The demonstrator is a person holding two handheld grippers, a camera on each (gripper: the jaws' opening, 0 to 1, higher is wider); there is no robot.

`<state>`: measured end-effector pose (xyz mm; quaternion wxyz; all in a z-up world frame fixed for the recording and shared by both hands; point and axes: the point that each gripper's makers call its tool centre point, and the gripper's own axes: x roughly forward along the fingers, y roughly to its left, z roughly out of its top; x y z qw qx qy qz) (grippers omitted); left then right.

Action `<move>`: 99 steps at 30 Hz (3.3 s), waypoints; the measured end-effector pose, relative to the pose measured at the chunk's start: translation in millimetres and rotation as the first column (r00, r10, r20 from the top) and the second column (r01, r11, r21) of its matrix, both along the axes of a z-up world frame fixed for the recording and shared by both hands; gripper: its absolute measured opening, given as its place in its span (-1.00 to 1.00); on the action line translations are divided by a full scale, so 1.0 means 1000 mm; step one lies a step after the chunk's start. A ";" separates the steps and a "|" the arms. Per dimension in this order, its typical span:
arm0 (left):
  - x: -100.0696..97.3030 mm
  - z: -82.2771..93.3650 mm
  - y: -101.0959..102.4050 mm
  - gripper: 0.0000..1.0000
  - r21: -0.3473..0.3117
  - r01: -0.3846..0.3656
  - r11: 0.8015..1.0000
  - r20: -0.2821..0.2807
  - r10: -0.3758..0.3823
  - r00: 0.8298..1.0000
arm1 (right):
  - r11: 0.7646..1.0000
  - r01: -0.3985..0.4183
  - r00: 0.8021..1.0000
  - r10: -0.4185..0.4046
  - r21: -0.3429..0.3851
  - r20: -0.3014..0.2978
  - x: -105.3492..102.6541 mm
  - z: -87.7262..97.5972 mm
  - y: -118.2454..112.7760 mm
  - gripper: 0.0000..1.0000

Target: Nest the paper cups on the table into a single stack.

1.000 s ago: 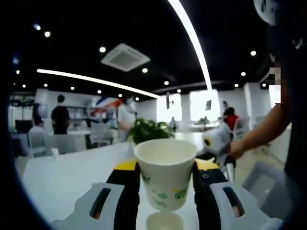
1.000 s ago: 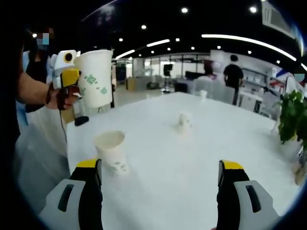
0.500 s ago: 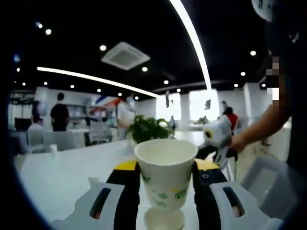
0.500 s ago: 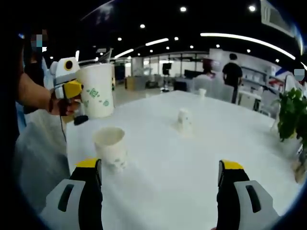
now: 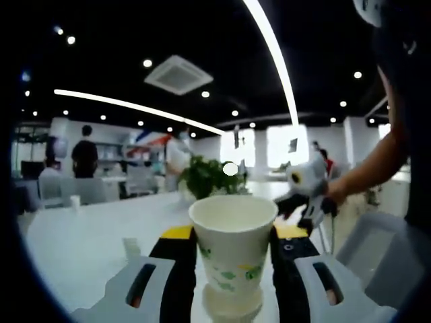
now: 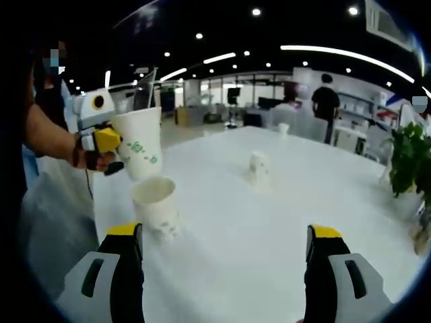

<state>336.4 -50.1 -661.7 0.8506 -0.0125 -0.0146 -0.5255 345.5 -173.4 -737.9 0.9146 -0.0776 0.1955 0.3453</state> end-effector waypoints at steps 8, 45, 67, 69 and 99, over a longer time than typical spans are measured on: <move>0.002 -0.014 0.001 -0.18 0.007 0.003 1.000 -0.017 -0.003 1.000 | 1.000 0.000 1.000 0.000 -0.003 -0.005 -0.002 -0.002 0.000 1.00; 0.004 -0.063 -0.003 -0.17 0.120 0.025 0.992 -0.073 -0.016 0.997 | 1.000 -0.007 1.000 0.007 -0.010 -0.012 0.000 -0.004 0.001 1.00; 0.002 -0.081 -0.002 -0.04 0.204 0.034 0.978 -0.139 -0.005 0.990 | 1.000 -0.014 1.000 0.014 -0.003 -0.010 0.001 -0.004 0.005 1.00; 0.002 -0.080 -0.001 0.02 0.199 0.031 0.979 -0.147 -0.002 0.989 | 1.000 -0.012 1.000 0.012 0.002 -0.006 0.002 -0.002 0.005 1.00; 0.036 -0.045 0.117 0.96 0.276 -0.288 0.917 -0.093 0.324 0.941 | 1.000 -0.003 0.994 0.003 -0.001 0.106 0.057 0.015 0.015 1.00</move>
